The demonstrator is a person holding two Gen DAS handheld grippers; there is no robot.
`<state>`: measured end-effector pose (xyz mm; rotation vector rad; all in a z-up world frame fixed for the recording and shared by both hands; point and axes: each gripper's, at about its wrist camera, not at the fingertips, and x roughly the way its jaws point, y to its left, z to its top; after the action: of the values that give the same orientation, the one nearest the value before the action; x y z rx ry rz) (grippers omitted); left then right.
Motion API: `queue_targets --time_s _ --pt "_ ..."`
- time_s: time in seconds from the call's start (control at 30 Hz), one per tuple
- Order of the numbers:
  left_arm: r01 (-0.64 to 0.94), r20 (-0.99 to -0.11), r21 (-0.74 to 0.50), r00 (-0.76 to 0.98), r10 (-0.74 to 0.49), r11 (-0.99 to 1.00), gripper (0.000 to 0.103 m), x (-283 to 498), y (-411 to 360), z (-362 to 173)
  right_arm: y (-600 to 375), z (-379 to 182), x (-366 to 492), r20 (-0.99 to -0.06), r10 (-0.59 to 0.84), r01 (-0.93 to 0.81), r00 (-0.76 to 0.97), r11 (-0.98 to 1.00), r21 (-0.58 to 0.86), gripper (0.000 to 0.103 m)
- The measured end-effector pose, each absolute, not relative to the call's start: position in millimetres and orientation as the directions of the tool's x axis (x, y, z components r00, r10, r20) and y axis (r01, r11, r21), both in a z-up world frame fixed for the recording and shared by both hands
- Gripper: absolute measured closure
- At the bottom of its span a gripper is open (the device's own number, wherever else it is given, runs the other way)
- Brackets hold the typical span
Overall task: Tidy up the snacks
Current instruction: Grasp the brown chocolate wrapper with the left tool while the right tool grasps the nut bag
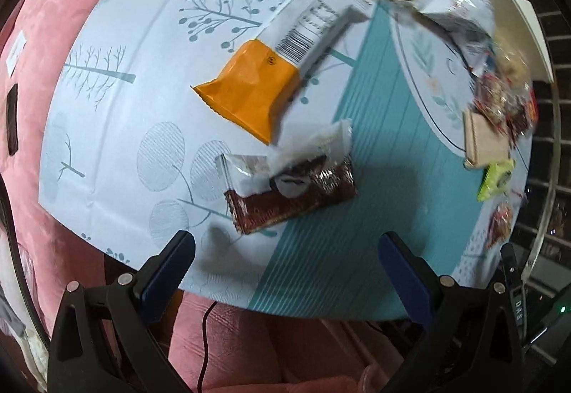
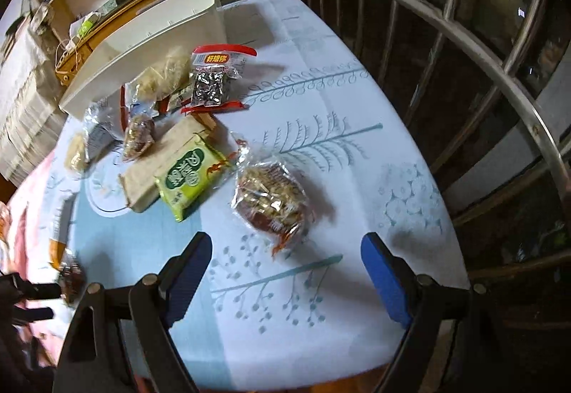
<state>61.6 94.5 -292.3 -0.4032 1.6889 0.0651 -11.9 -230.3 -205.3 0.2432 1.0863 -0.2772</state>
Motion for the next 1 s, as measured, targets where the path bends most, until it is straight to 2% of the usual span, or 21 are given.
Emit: queue_targets --time_s 0.33,0.63,0.9,1.0 --pt "-0.364 -0.966 -0.151 -0.143 -0.216 0.919 0.008 72 89 -316 -230 -224 6 -0.881 -0.144 0.27 0.451 0.963 -0.019 0.018" --pt "-0.414 -0.97 -0.114 -0.15 -0.191 0.903 0.011 81 84 -322 -224 -230 22 -0.89 -0.112 0.154 0.441 0.987 -0.048 0.028" --pt "-0.484 -0.981 -0.053 -0.139 -0.136 0.874 0.032 87 99 -319 -224 -235 33 -0.902 -0.048 0.083 0.429 0.996 -0.014 0.05" --pt "-0.509 -0.985 -0.041 -0.122 -0.119 0.86 0.046 83 106 -314 -224 -235 35 -0.903 -0.031 0.059 0.428 0.998 -0.006 0.055"
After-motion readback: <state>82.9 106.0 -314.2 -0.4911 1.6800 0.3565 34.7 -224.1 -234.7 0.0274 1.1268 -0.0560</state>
